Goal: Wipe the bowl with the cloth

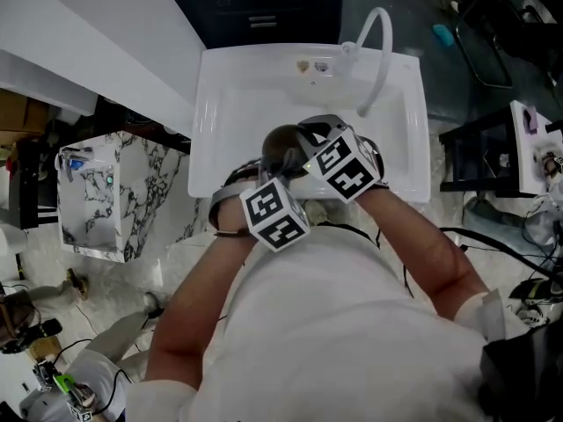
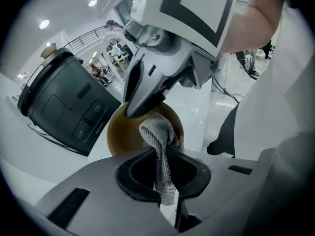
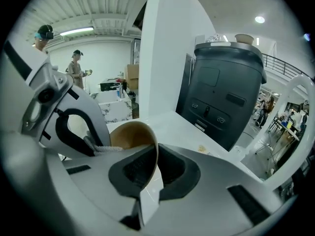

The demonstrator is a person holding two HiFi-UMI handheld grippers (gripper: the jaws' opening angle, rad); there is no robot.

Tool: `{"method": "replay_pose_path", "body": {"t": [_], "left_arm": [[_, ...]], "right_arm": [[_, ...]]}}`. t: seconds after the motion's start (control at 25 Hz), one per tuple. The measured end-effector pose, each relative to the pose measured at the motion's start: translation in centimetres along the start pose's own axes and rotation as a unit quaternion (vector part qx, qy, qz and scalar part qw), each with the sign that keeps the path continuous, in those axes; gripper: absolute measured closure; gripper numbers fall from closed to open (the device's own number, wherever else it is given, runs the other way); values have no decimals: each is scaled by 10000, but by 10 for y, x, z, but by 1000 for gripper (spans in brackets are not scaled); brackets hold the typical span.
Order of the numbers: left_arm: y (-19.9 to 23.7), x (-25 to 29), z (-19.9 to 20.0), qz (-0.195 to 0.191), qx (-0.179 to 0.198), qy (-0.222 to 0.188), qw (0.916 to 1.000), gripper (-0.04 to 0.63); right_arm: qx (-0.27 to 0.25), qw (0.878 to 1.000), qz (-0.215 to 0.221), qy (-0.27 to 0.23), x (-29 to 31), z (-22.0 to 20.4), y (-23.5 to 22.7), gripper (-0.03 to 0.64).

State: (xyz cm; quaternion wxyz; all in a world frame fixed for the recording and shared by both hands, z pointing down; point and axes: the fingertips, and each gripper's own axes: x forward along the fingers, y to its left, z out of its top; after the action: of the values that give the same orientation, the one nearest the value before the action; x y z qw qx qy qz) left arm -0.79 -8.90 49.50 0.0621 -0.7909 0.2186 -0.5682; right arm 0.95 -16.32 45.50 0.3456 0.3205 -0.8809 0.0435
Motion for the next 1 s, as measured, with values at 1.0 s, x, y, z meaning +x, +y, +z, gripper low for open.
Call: {"method": "replay_pose_path", "body": {"t": [1.0], "left_arm": [[59, -17, 18, 379, -1120, -956, 9884, 560]], "right_arm": [[231, 9996, 171, -77, -1, -7, -1, 597]]}}
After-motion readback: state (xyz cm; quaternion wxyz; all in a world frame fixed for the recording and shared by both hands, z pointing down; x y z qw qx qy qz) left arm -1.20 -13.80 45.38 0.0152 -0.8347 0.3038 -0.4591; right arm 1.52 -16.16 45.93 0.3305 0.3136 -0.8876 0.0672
